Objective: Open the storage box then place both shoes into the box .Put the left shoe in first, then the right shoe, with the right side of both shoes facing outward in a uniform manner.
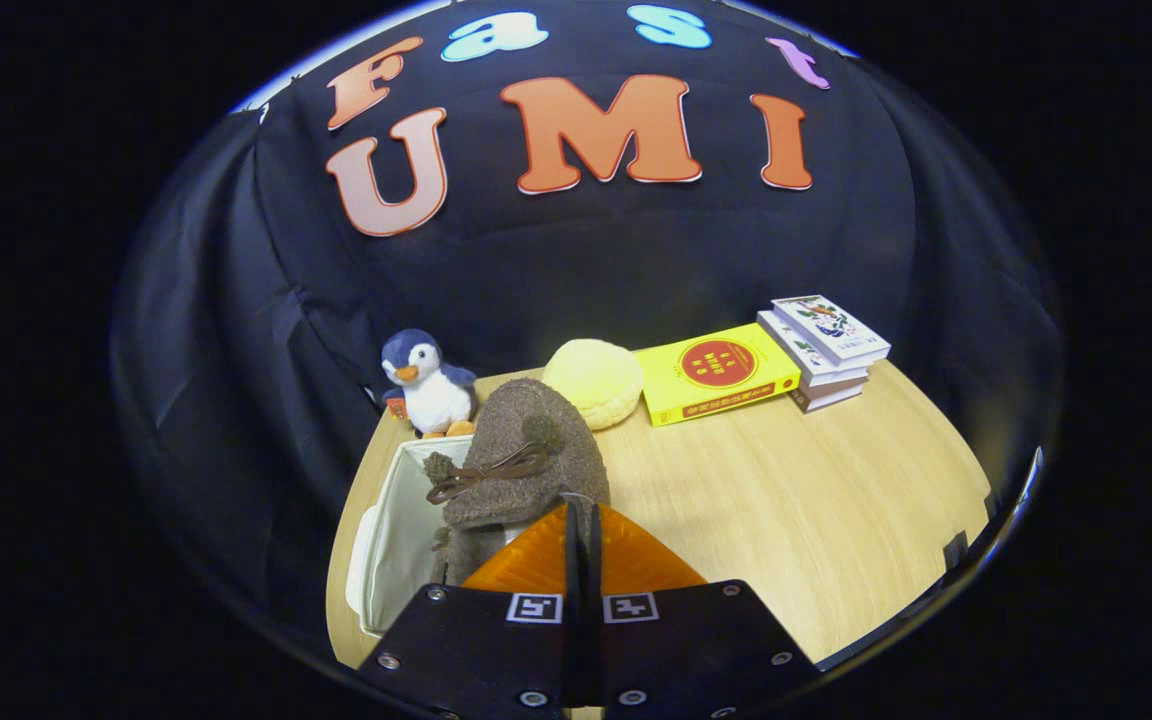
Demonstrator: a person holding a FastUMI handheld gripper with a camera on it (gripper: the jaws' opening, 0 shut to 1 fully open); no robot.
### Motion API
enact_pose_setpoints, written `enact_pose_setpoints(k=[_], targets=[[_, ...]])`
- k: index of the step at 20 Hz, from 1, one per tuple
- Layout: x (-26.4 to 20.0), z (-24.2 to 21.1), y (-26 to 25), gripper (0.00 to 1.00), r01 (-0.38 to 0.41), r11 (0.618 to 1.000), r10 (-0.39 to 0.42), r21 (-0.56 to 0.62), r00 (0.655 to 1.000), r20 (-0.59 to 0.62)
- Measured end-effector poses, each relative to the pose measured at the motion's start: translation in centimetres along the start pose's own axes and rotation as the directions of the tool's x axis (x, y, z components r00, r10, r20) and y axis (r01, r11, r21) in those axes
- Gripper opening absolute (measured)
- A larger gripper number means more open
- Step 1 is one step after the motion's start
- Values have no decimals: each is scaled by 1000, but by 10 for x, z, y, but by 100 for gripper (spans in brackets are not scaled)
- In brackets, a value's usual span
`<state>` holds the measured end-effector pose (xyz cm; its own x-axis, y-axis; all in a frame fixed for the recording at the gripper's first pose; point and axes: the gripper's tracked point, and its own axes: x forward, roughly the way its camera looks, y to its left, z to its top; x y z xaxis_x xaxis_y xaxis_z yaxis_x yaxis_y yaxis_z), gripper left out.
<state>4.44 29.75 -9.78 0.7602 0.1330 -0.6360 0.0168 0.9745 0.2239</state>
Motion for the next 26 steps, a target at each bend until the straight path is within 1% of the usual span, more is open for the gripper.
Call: enact_pose_setpoints(k=[3, 5, 7, 10, 13, 14, 15, 16, 17, 19, 20, 21, 24, 25, 26], targets=[[15, -16, 14, 1, -9, 1000, 9, -11, 1000, -21], [23, -16, 25, 1, -28, 1000, 28, -13, 1000, -4], [26, -17, 29, 1, -29, 999, 29, -14, 1000, 2], [32, -23, 40, 1, -58, 997, 59, 44, 998, -11], [35, -34, 36, 0, -46, 999, 46, 1, 998, -53], [36, -36, 35, 3, -42, 999, 42, 2, 998, -56], [34, -30, 35, 3, -47, 999, 48, 13, 998, -33], [33, -22, 34, 8, -44, 999, 44, 18, 999, -8], [31, -17, 32, 10, -47, 999, 47, 20, 999, 4], [24, -9, 29, 17, -54, 999, 53, 7, 998, 18], [18, -5, 26, 24, -55, 999, 55, -3, 998, 27], [13, -1, 25, 28, -62, 998, 62, -8, 997, 35], [-8, 16, 18, 62, -66, 997, 69, -34, 994, 79], [-16, 23, 14, 69, -62, 997, 67, -48, 993, 98], [-26, 33, 11, 82, -60, 996, 67, -63, 990, 125]])
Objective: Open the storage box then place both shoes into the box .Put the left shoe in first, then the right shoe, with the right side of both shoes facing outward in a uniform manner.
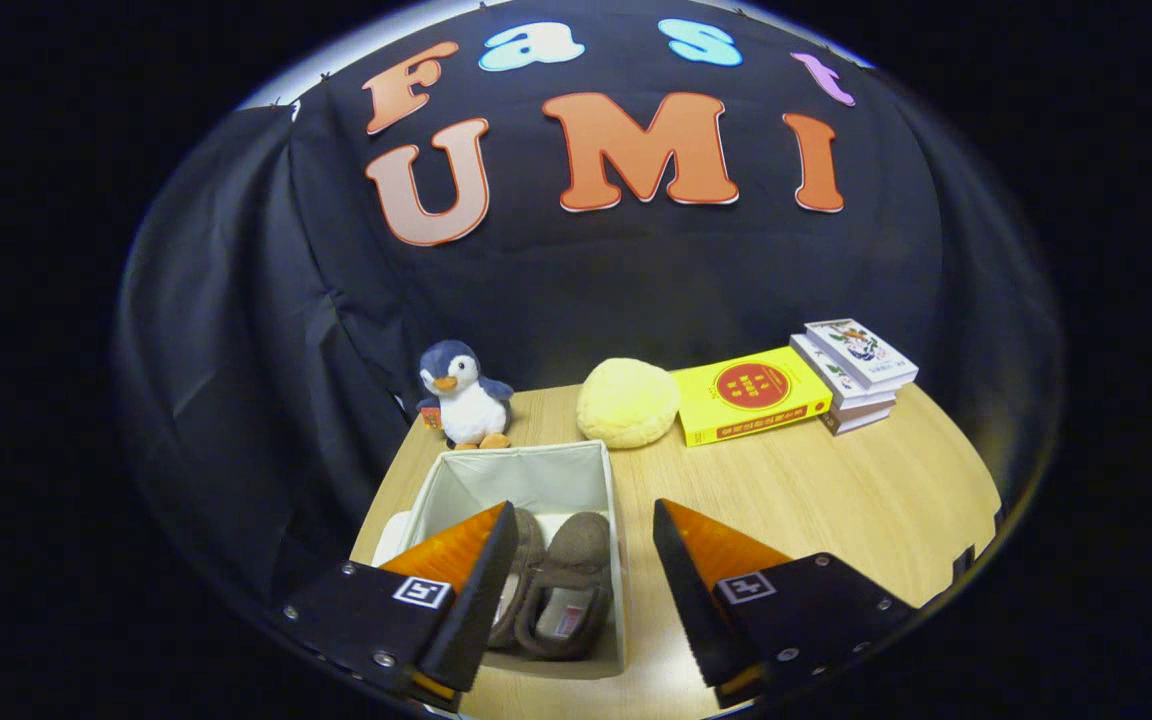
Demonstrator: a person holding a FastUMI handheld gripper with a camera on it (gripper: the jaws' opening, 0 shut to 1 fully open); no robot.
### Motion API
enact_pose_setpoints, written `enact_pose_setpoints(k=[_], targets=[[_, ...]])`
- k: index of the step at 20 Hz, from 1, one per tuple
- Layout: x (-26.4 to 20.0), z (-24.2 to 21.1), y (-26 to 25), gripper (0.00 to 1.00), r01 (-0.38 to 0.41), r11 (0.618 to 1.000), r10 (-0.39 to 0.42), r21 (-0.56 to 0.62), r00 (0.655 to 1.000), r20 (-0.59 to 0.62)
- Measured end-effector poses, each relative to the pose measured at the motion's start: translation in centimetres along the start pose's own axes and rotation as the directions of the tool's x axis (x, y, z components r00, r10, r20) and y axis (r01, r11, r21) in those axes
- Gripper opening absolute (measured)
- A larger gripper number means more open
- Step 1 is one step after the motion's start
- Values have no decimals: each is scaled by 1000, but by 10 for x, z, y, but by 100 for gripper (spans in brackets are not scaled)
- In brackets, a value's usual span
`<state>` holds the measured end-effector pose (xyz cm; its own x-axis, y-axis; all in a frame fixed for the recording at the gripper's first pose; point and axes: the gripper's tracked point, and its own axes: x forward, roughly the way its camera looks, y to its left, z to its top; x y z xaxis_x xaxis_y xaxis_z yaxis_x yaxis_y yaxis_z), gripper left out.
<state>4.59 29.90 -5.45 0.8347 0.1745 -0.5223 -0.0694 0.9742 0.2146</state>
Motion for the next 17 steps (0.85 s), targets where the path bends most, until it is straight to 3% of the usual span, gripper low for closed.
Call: enact_pose_setpoints(k=[2, 3, 9, 17], targets=[[-17, 20, -5, 96, 1, 1000, 1, -27, 998, 59], [-26, 30, -7, 98, 2, 999, 1, -38, 996, 86], [-82, 76, -25, 98, 21, 998, -6, -62, 970, 244], [-129, 92, -41, 98, 52, 996, -23, -70, 931, 365]])
